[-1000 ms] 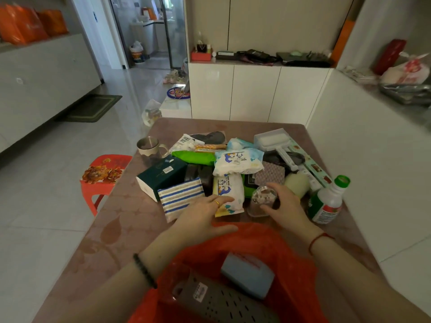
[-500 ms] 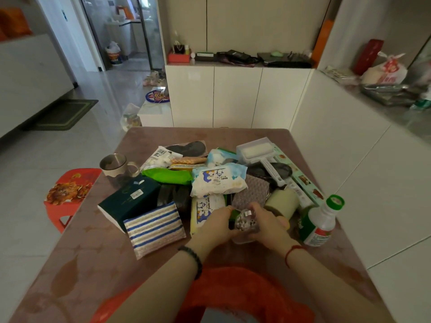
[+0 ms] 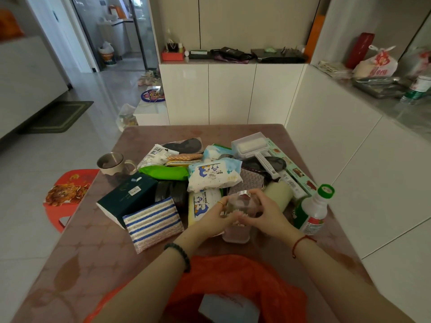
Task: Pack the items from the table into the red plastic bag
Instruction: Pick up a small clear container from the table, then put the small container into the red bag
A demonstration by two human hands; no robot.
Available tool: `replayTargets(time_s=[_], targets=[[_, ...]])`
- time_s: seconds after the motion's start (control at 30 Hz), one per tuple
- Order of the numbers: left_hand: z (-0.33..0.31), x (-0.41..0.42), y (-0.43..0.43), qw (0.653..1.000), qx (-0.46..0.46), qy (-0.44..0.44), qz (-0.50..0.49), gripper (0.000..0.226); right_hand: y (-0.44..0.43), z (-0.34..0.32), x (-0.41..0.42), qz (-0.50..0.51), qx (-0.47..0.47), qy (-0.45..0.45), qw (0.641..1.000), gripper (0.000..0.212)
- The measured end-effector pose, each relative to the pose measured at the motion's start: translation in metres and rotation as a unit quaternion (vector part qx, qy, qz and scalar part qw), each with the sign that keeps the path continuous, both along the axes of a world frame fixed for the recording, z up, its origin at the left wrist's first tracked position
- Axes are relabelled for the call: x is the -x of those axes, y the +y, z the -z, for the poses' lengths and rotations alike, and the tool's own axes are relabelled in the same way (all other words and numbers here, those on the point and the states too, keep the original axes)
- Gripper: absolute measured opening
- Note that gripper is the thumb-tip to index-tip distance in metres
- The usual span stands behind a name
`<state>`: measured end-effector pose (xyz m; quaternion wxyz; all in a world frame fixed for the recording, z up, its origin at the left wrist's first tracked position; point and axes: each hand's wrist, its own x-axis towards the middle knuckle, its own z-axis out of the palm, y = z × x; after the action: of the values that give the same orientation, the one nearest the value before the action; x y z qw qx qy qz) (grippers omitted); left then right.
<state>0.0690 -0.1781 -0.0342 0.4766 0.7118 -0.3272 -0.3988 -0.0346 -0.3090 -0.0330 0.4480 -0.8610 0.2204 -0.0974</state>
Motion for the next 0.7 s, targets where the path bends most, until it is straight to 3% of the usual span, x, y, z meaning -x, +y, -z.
replayTargets(time_s=[0.2, 0.47, 0.7], targets=[[0.011, 0.001, 0.006, 0.991, -0.098, -0.081, 0.035, 0.069, 0.008, 0.01, 0.004, 0.013, 0.009, 0.016, 1.0, 0.067], [0.015, 0.002, 0.002, 0.969, -0.143, -0.185, 0.076, 0.057, 0.023, 0.039, 0.012, 0.051, -0.06, -0.021, 0.997, 0.064], [0.012, 0.003, -0.001, 0.954, -0.16, -0.235, 0.099, 0.043, 0.036, 0.059, 0.015, 0.081, -0.118, -0.034, 0.989, 0.089]])
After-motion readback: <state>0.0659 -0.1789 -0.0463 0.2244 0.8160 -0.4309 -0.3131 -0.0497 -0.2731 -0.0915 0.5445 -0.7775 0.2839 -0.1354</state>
